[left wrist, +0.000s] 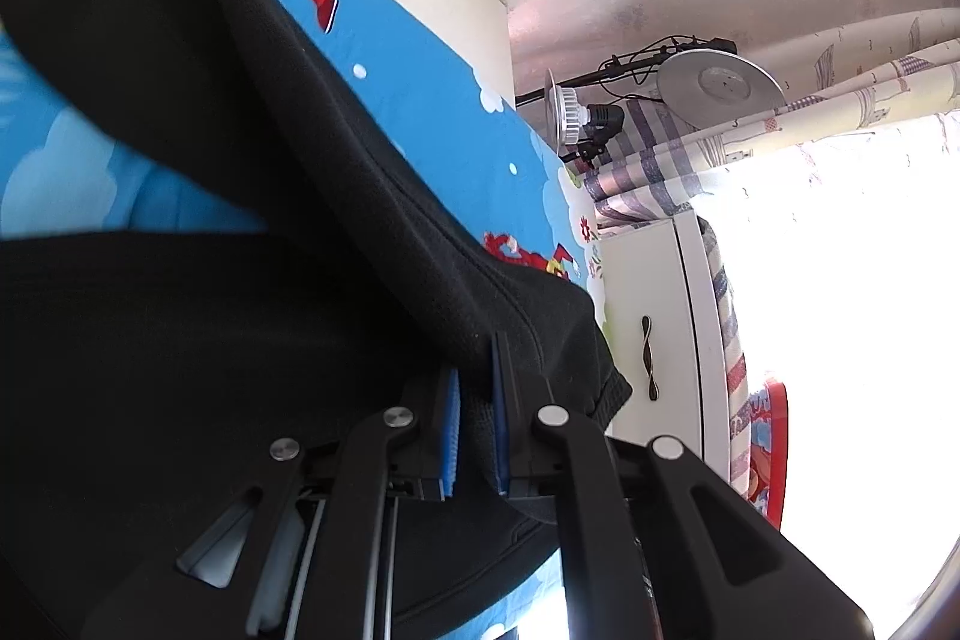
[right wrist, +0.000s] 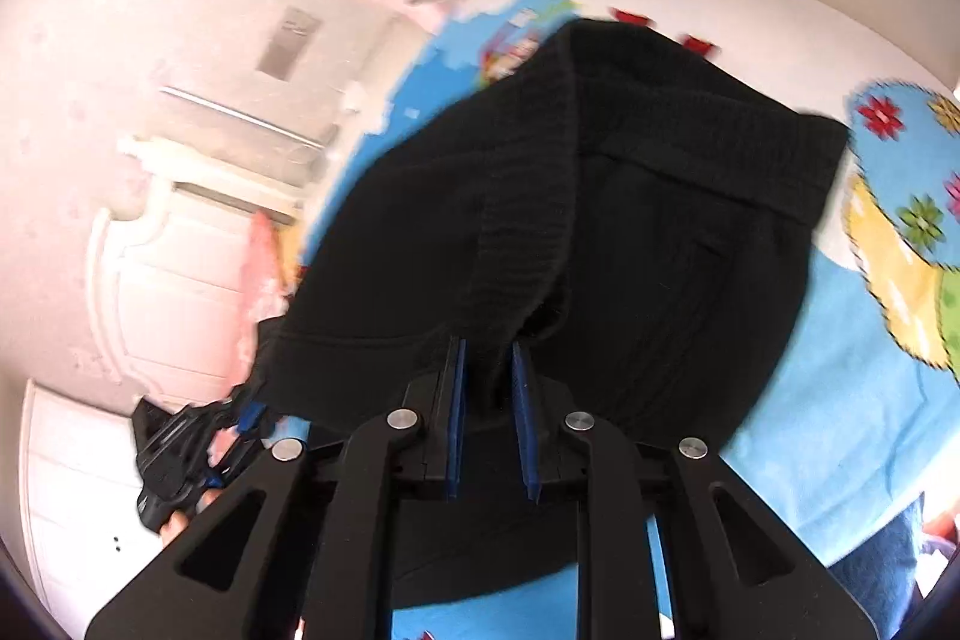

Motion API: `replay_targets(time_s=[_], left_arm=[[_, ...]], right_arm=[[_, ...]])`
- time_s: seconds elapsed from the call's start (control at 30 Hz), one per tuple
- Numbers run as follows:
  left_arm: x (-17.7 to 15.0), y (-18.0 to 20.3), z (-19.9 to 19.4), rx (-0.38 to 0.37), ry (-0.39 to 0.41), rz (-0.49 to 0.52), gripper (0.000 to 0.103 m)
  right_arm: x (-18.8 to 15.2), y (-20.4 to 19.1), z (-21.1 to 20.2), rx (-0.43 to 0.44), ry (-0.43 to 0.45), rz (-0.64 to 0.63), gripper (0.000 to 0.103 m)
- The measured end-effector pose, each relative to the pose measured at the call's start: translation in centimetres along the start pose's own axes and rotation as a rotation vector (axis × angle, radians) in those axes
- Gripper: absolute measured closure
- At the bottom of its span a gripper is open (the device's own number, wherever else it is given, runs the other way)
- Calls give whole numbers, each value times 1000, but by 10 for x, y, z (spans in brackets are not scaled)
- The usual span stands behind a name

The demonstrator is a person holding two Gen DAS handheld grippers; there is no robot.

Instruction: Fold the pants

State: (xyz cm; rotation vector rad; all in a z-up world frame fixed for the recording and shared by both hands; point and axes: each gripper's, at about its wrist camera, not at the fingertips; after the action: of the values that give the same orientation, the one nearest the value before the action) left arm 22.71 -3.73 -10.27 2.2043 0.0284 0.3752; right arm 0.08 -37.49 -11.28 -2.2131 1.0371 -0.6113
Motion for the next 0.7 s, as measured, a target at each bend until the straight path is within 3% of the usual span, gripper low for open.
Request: replay_targets(time_s=[0.07,0.1,0.17,0.2,0.4,0.5,0.57,0.67,0.7], left_arm=[[-8,-1,-2,-6,-1,2,94],[-9,-1,-2,-6,0,1,94],[-11,-2,-4,-6,5,1,94],[-12,-3,-5,-9,6,-1,94],[-11,9,-10,-12,15,21,95],[-9,16,-16,-19,26,33,96],[-9,18,-22,-27,34,38,103],[-8,27,-33,-37,53,56,103],[-7,30,-36,-29,60,69,103]], right_arm=[[-5,11,5,-10,-60,25,79],[-8,12,10,-8,-88,36,73],[-17,17,16,21,-131,87,39],[-19,18,20,43,-145,121,15],[-30,-2,41,139,-191,159,23],[-26,-10,54,136,-161,156,23],[-25,-12,67,147,-161,197,24],[-21,-14,78,144,-106,215,51],[-19,-14,79,146,-91,212,70]])
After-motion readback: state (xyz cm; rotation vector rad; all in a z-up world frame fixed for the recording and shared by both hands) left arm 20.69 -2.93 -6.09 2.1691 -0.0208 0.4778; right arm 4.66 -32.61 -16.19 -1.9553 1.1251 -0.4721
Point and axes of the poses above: each gripper's, at about its wrist camera, not at the fingertips, and z roughly the way its jaws point, y to its right, x to its top, and after that the axes turned 1 degree about z, right-handed
